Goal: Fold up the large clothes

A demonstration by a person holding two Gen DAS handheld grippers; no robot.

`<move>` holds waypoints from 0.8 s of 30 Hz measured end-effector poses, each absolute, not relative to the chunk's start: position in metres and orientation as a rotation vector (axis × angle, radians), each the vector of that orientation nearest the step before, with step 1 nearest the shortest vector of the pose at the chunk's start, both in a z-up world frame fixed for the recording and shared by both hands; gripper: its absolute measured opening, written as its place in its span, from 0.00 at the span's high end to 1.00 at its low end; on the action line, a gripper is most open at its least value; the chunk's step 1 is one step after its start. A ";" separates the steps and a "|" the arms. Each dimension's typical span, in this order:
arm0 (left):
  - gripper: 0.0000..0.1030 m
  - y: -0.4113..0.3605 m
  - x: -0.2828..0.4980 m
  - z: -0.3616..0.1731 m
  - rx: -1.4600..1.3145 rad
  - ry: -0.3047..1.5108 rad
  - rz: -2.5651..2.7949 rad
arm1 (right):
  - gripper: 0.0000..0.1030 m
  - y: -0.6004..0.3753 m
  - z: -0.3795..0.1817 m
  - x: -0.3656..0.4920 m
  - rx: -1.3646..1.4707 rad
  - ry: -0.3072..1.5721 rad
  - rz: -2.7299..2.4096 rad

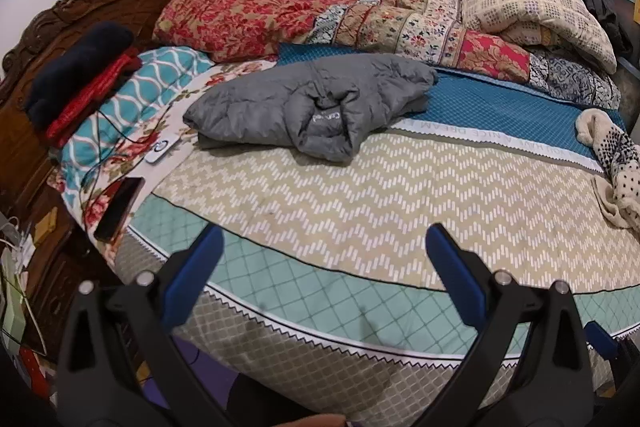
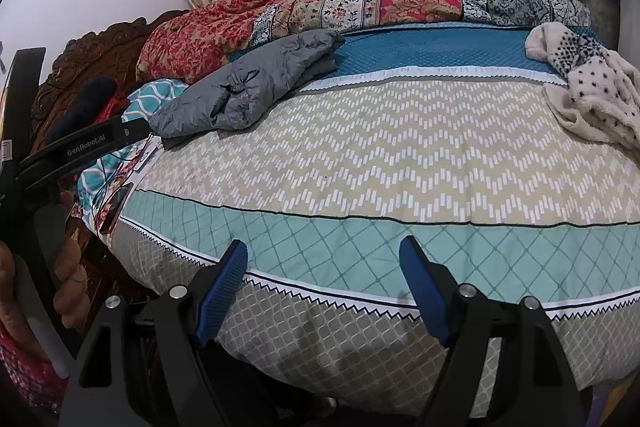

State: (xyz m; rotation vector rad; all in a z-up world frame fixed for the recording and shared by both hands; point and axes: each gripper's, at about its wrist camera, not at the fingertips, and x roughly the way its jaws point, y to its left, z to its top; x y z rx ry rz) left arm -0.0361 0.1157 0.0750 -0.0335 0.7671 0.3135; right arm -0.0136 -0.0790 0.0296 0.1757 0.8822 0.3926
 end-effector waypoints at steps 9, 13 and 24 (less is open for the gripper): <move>0.06 0.123 -0.035 0.071 -0.057 0.773 0.328 | 0.22 -0.078 0.028 -0.012 0.175 0.885 0.395; 0.06 0.119 -0.037 0.073 -0.041 0.751 0.330 | 0.22 -0.078 0.027 -0.012 0.177 0.888 0.396; 0.06 0.115 -0.033 0.067 -0.013 0.796 0.329 | 0.20 -0.077 0.028 -0.013 0.175 0.879 0.409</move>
